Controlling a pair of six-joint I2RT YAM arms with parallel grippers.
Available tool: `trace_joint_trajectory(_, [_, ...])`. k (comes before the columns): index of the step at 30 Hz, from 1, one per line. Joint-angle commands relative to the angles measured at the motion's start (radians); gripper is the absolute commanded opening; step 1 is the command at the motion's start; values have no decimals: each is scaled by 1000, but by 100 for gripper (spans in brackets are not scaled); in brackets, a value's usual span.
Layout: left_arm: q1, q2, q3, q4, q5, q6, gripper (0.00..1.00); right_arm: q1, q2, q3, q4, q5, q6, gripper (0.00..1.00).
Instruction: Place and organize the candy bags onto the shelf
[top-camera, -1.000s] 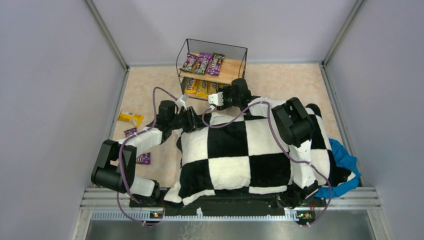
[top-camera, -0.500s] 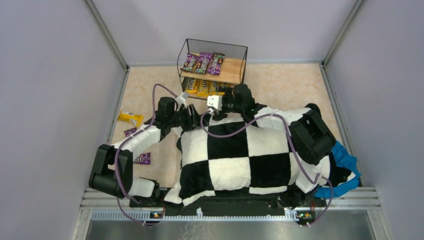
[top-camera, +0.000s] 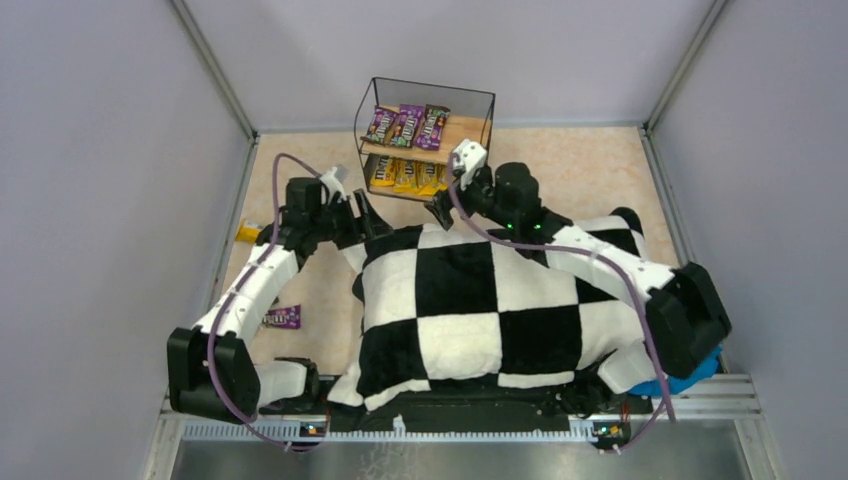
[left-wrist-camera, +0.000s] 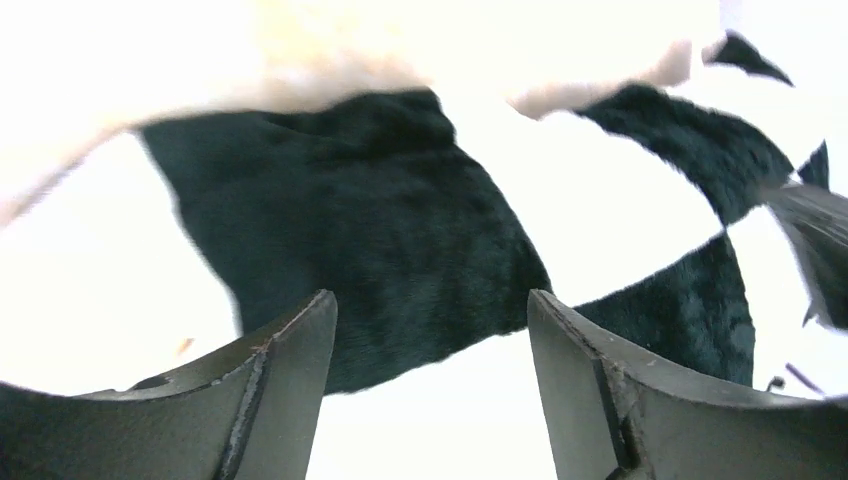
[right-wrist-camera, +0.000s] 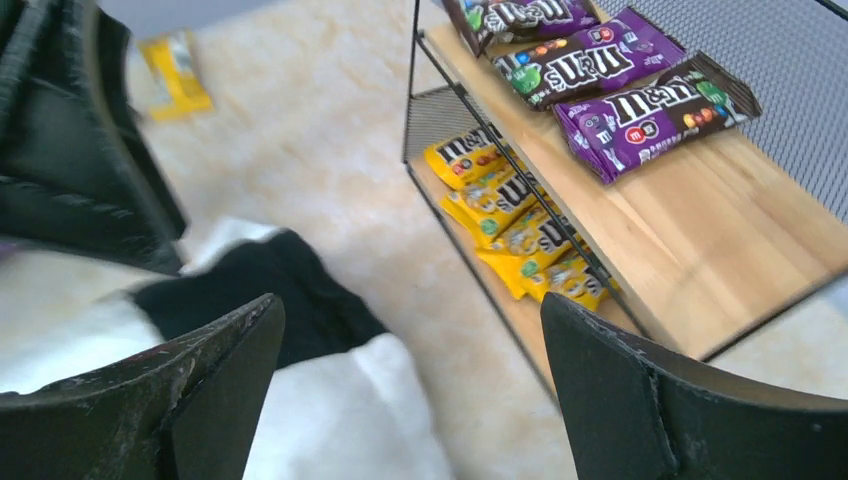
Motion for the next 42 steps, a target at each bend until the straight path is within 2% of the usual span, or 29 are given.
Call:
trace_joint_trajectory(1, [110,-79,84,-164,-155,61,77,6,-185,-28,-84,38,448,99])
trace_joint_trajectory(4, [191,-92,60,-200,-249,-5,78,6,-261,-57,-132,-74,531,99])
trace_joint_trajectory(8, [300,-36,55,-236,-342,-77,79,6,-384,-164,-85,-148,562,99])
trace_joint_trajectory(14, [373,133,130,-227,-564,-201,84,6,-573,-291,-92,-54,453,99])
trace_joint_trajectory(17, [414,246,222,-274,-713,-265,95,5,-616,-296,-149,25,427,99])
trace_joint_trajectory(18, [431,291,262,-296,-736,-278,96,4,-626,-303,-154,35,431,99])
trace_joint_trajectory(21, [479,410,371,-352,-734,-301,98,5,-652,-327,-135,21,425,99])
trace_joint_trajectory(28, [613,589,481,-327,-683,-358,95,14,-700,-362,-113,44,415,99])
trace_joint_trajectory(33, [643,737,621,-362,-709,-329,94,16,-703,-366,-114,64,408,99])
trace_joint_trajectory(38, [645,816,684,-396,-669,-314,85,17,-687,-368,-111,78,404,99])
trace_joint_trajectory(42, [646,817,663,-377,-664,-319,78,16,-663,-363,-109,78,402,99])
